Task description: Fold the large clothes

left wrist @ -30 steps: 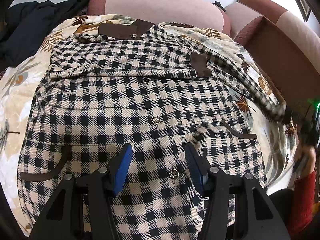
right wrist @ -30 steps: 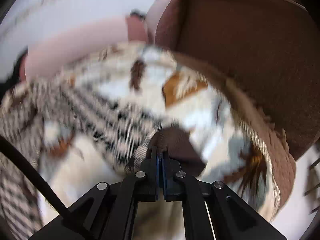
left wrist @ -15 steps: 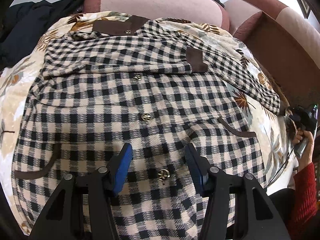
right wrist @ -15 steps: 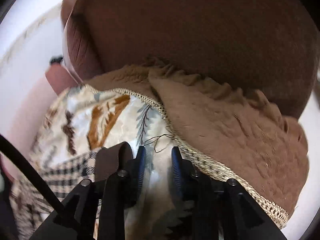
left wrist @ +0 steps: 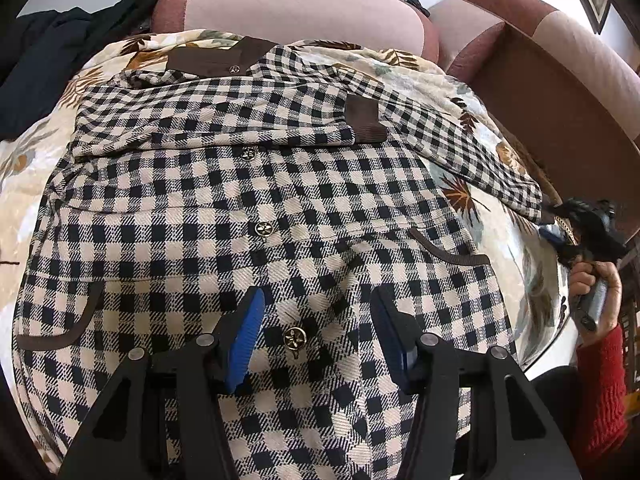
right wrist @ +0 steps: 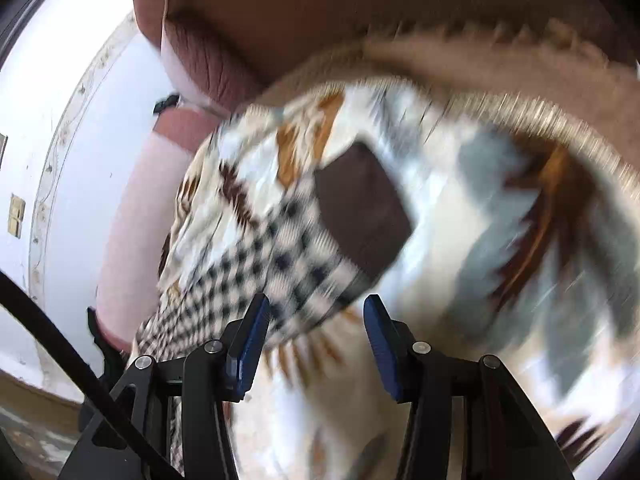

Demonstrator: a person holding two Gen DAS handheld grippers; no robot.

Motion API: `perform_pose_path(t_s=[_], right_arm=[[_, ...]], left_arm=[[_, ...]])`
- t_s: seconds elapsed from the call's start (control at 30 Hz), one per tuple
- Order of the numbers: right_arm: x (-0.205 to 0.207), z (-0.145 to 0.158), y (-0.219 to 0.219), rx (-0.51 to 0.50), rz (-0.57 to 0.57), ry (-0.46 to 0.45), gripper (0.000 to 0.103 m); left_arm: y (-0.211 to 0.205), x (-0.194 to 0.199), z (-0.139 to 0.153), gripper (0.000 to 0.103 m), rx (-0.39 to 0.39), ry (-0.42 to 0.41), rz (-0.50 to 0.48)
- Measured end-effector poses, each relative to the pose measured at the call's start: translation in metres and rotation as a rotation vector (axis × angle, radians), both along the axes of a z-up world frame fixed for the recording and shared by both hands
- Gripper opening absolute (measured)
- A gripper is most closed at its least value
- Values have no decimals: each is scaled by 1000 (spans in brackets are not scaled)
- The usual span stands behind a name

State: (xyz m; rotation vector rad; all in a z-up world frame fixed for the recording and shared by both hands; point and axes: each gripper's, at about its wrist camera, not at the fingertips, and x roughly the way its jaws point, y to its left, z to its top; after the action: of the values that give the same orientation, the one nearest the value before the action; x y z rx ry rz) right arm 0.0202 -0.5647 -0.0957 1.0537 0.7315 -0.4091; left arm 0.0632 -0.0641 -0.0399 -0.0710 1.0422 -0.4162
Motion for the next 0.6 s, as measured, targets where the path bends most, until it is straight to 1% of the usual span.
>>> perform_pose_path(t_s=[0.03, 0.07, 0.13, 0.17, 0.23, 0.27, 0.3, 0.33, 0.4, 0.47, 0.57, 0.6], right_arm=[[5, -5, 2, -17, -14, 51, 53], [9, -10, 1, -29, -32, 65, 53], [17, -6, -1, -78, -65, 78, 53], [24, -4, -2, -118, -79, 94, 54], [40, -5, -6, -160, -88, 103, 55], [47, -5, -7, -169, -81, 106, 48], [56, -4, -9, -181, -74, 107, 37], [62, -2, -9, -188, -59, 99, 14], [71, 7, -2, -217, -26, 71, 14], [79, 24, 14, -286, 25, 40, 13], [92, 57, 66, -425, 160, -28, 13], [96, 67, 88, -471, 222, -55, 13]], left_arm=[[1, 0, 0, 54, 0, -1, 0], [1, 0, 1, 54, -1, -3, 0], [2, -1, 2, 54, 1, -7, -2], [2, -1, 2, 54, 3, -10, -1], [2, -2, 4, 54, 0, -15, 3], [4, -2, 5, 54, -3, -18, 8], [5, -2, 6, 54, -6, -21, 12], [7, -3, 7, 54, -11, -23, 18], [10, -3, 8, 54, -17, -25, 27], [13, -2, 7, 54, -19, -23, 35], [16, 0, 5, 54, -23, -16, 46], [17, 1, 5, 54, -26, -14, 51]])
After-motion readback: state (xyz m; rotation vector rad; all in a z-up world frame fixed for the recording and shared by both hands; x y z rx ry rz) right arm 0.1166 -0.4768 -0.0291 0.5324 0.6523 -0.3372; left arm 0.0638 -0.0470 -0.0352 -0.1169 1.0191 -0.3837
